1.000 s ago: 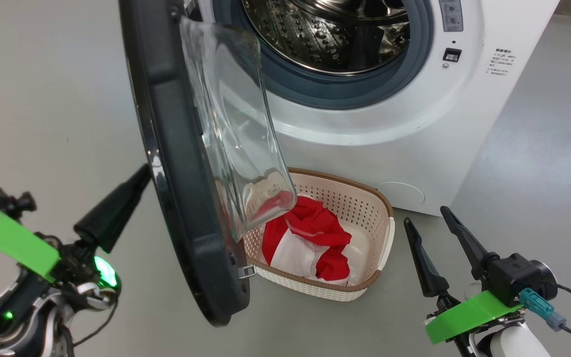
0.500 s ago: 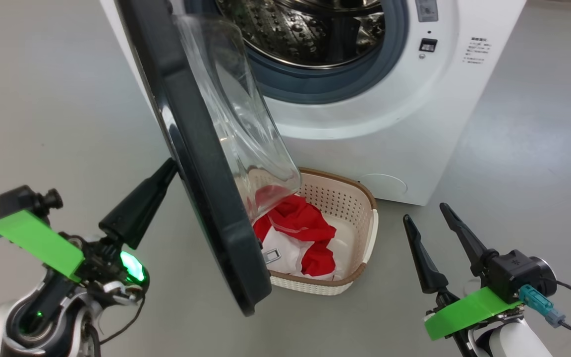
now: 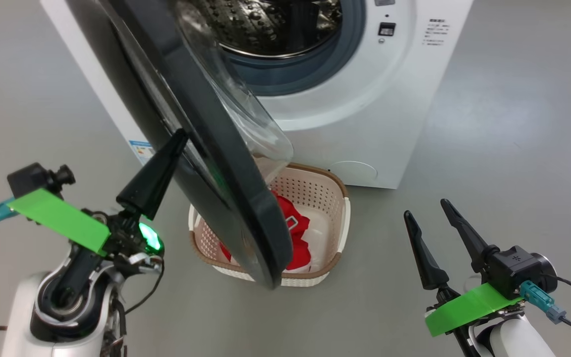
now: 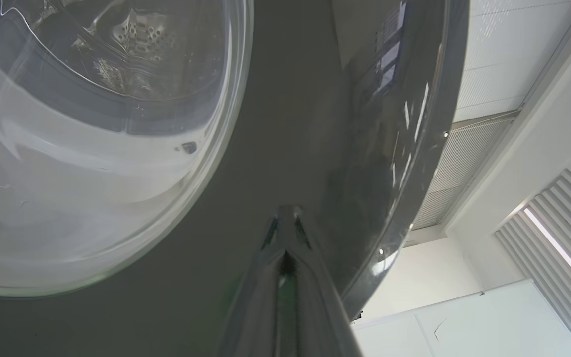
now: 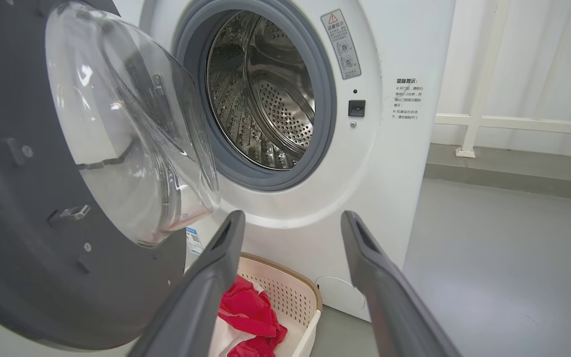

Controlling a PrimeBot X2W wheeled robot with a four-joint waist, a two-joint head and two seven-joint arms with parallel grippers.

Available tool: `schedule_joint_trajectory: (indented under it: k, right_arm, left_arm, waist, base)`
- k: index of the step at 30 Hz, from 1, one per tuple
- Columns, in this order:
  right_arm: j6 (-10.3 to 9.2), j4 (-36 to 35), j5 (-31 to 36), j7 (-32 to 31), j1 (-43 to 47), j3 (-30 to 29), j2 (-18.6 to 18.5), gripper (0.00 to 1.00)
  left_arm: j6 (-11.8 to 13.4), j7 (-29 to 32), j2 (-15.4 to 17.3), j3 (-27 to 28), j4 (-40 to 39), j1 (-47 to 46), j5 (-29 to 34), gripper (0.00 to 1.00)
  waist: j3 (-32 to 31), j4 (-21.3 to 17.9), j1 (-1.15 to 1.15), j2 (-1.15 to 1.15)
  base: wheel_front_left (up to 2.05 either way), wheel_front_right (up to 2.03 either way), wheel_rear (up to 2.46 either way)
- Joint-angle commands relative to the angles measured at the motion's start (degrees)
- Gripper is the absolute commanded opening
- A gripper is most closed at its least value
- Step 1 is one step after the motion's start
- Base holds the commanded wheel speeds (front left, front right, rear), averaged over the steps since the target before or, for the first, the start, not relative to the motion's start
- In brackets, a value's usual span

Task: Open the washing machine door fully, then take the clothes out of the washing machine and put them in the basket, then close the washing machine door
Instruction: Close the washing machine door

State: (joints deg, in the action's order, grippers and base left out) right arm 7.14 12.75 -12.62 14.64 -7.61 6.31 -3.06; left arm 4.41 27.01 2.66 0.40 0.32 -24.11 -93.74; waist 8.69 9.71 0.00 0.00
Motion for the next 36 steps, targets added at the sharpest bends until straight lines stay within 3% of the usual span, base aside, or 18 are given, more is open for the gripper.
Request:
schedule_joint_trajectory:
  k: [1, 15, 36]
  right_arm:
    - [0.35, -1.13, -0.65, 0.36, -2.62, 1.20, 0.18, 1.00]
    - [0.35, -1.32, -0.68, 0.36, -2.97, 0.82, 0.18, 1.00]
    - [0.35, -1.72, -1.93, 0.36, -4.57, 0.65, 0.18, 1.00]
  left_arm:
    - [-0.98, -0.64, 0.49, 0.80, -0.97, -3.05, 0.19, 0.00]
    - [-2.44, -5.50, 0.27, -0.41, 2.33, -7.77, -1.31, 0.00]
    - [-6.69, -14.78, 0.22, -0.88, 12.86, -18.22, -1.99, 0.00]
  waist:
    - [0.36, -1.45, 0.00, 0.00]
    - [1.59, -6.37, 0.00, 0.00]
    - [5.25, -13.61, 0.00, 0.00]
  base:
    - [0.00, 0.00, 0.00]
    - [0.00, 0.00, 0.00]
    - [0.00, 0.00, 0.00]
